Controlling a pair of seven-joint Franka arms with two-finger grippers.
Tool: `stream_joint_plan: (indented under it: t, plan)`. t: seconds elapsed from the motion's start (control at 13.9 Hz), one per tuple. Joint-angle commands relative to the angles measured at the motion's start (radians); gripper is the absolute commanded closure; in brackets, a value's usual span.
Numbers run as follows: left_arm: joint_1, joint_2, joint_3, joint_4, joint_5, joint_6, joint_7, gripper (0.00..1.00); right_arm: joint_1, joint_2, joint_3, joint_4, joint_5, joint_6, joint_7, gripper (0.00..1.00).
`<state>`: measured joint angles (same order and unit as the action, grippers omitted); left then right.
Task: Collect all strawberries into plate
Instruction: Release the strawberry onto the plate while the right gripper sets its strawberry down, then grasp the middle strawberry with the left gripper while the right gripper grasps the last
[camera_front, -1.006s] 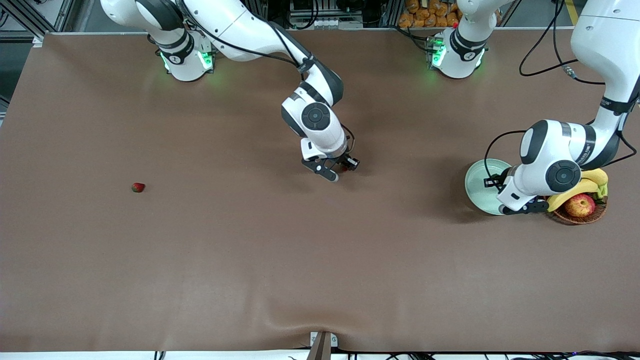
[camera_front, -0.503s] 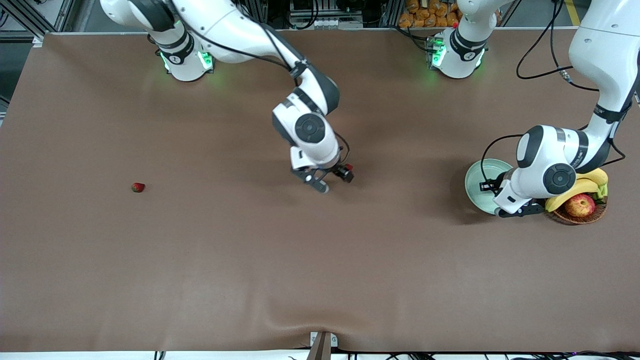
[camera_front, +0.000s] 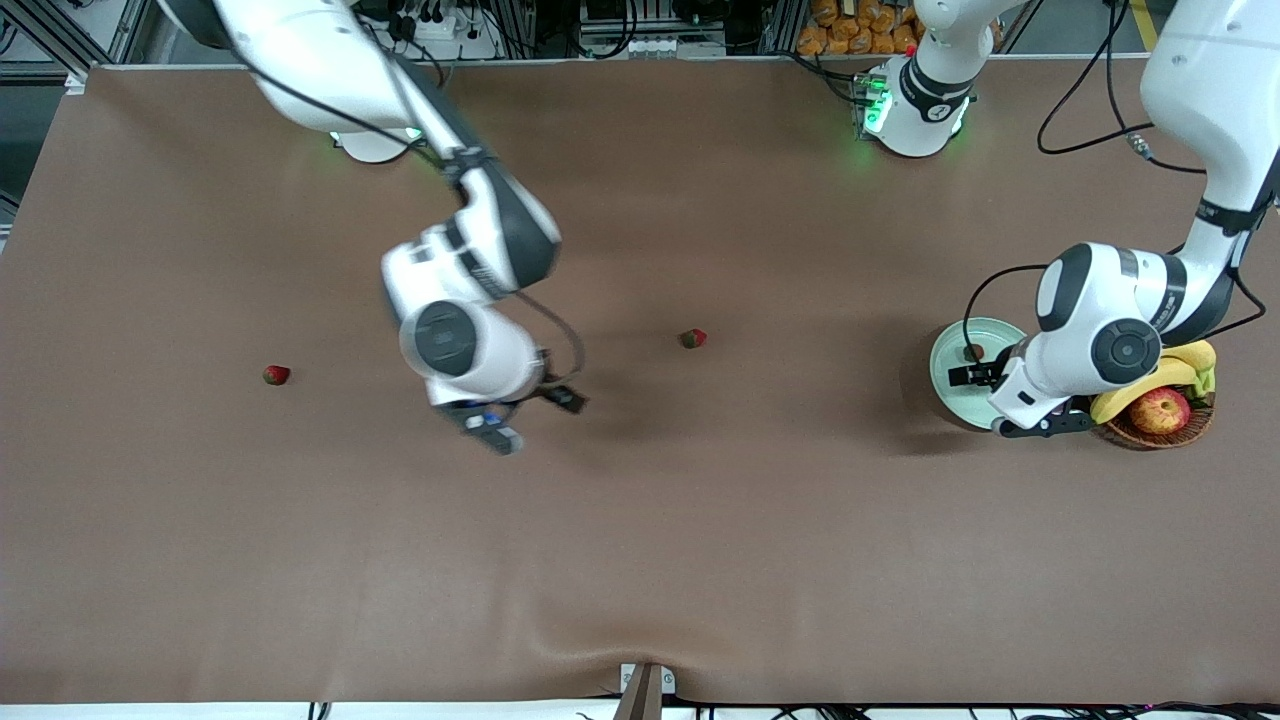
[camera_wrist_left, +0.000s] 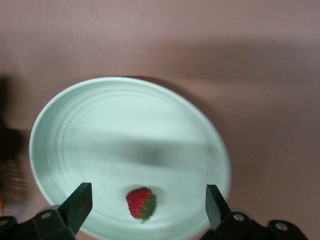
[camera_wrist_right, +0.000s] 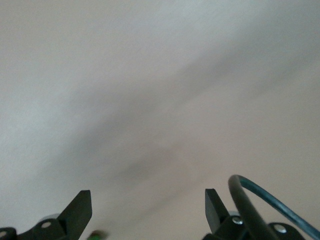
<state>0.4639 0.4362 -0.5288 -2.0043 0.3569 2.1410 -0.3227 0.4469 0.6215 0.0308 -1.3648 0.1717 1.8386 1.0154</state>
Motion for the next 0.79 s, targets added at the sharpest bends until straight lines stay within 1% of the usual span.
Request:
stream_joint_plan:
  t: [0.0, 0.14, 0.22, 0.29, 0.36, 0.5, 0.58, 0.72]
  plan:
    - [0.001, -0.111, -0.101, -0.011, -0.010, -0.053, -0.010, 0.00, -0.092, -0.052, 0.020, -0.030, -0.044, -0.064, -0.134, 0.00]
    - [-0.004, -0.100, -0.207, 0.002, -0.012, -0.053, -0.073, 0.00, -0.178, -0.060, 0.021, -0.030, -0.051, -0.113, -0.300, 0.00]
    - [-0.020, -0.097, -0.255, 0.016, -0.012, -0.053, -0.141, 0.00, -0.222, -0.062, 0.021, -0.030, -0.051, -0.131, -0.367, 0.00]
    - [-0.054, -0.088, -0.285, 0.033, -0.012, -0.053, -0.207, 0.00, -0.253, -0.069, 0.020, -0.031, -0.054, -0.142, -0.427, 0.00]
    - [-0.109, -0.080, -0.299, 0.051, -0.013, -0.053, -0.285, 0.00, -0.289, -0.075, 0.020, -0.037, -0.060, -0.145, -0.496, 0.00]
    - [-0.241, -0.045, -0.300, 0.084, -0.013, -0.053, -0.434, 0.00, -0.367, -0.089, 0.020, -0.063, -0.075, -0.144, -0.660, 0.00]
    - [-0.308, -0.007, -0.300, 0.102, -0.013, -0.052, -0.500, 0.00, -0.402, -0.097, 0.020, -0.079, -0.092, -0.142, -0.722, 0.00]
    - [-0.422, 0.071, -0.297, 0.137, 0.000, -0.033, -0.616, 0.00, -0.459, -0.101, 0.020, -0.091, -0.158, -0.141, -0.837, 0.00]
